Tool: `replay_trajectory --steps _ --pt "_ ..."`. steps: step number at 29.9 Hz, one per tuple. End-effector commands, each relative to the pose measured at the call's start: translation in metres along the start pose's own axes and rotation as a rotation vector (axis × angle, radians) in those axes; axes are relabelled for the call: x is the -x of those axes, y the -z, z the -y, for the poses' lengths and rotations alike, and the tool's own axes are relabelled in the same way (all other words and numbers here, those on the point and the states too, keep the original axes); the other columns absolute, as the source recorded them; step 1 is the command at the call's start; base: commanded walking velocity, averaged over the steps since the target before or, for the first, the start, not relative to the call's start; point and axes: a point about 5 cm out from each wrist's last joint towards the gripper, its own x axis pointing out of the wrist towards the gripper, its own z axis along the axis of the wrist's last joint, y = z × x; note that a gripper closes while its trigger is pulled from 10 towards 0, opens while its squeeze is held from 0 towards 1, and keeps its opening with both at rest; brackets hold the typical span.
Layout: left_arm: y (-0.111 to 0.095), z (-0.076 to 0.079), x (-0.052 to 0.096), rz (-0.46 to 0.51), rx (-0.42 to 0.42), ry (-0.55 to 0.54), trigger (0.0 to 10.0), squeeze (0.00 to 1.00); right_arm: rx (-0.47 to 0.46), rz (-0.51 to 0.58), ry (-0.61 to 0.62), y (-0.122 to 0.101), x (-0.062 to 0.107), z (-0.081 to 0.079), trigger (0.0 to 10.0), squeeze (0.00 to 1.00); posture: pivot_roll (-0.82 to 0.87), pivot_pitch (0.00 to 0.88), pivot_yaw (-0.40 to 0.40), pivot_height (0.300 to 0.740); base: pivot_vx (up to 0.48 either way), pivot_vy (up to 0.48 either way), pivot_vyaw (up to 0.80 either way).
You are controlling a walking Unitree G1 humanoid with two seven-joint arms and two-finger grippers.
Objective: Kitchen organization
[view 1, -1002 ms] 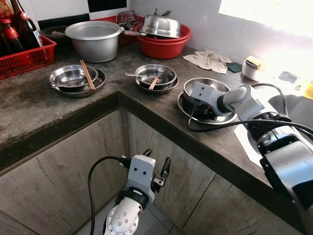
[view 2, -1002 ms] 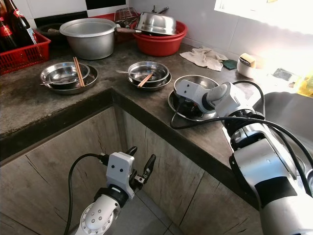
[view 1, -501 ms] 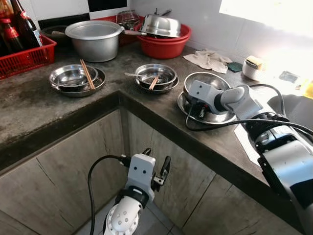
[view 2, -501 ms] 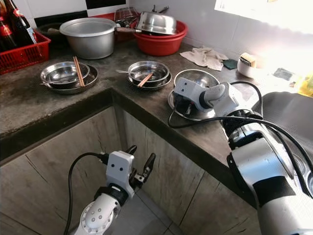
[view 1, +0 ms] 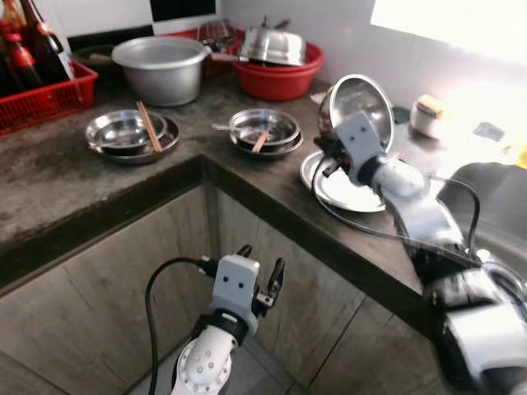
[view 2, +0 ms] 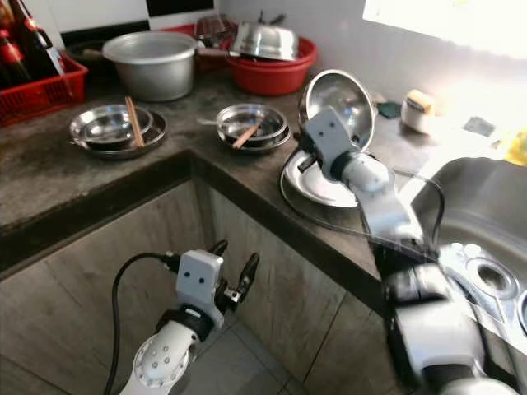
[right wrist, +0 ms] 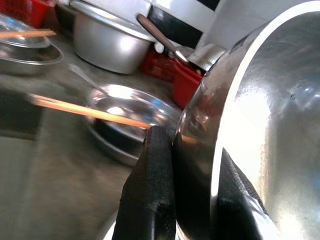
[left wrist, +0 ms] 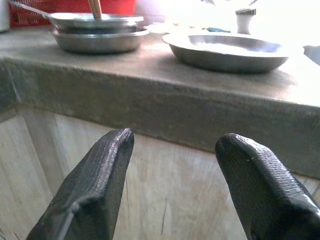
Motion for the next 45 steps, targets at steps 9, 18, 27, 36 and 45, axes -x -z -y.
replay_trajectory --steps 9,18,27,36,45 --pt "-0.004 -0.004 -0.005 0.017 0.008 -0.004 10.0 0.00 -0.068 0.192 0.326 -0.021 0.078 -0.036 0.0 0.00 0.18 0.000 -0.059 0.740 0.000 0.000 0.00" --pt "-0.003 -0.005 -0.010 0.016 0.002 0.008 10.0 0.00 -0.115 0.112 0.424 -0.018 0.102 -0.050 0.0 0.00 0.16 0.000 -0.046 0.740 0.000 0.073 -0.26" --pt "-0.004 -0.007 -0.010 0.029 -0.018 0.010 10.0 0.00 -0.141 0.056 0.425 -0.015 0.107 -0.062 0.0 0.00 0.17 0.000 -0.049 0.740 0.000 0.386 -0.79" --pt "-0.002 -0.006 -0.011 0.022 -0.080 0.037 10.0 0.00 -0.138 0.037 0.452 -0.014 0.106 -0.059 0.0 0.00 0.17 0.000 -0.032 0.740 0.000 -0.108 -0.79" --pt "-0.004 -0.014 -0.014 0.022 -0.074 -0.006 10.0 0.00 -0.137 0.049 0.439 -0.017 0.100 -0.056 0.0 0.00 0.17 0.000 -0.034 0.740 0.029 -0.090 -0.69"
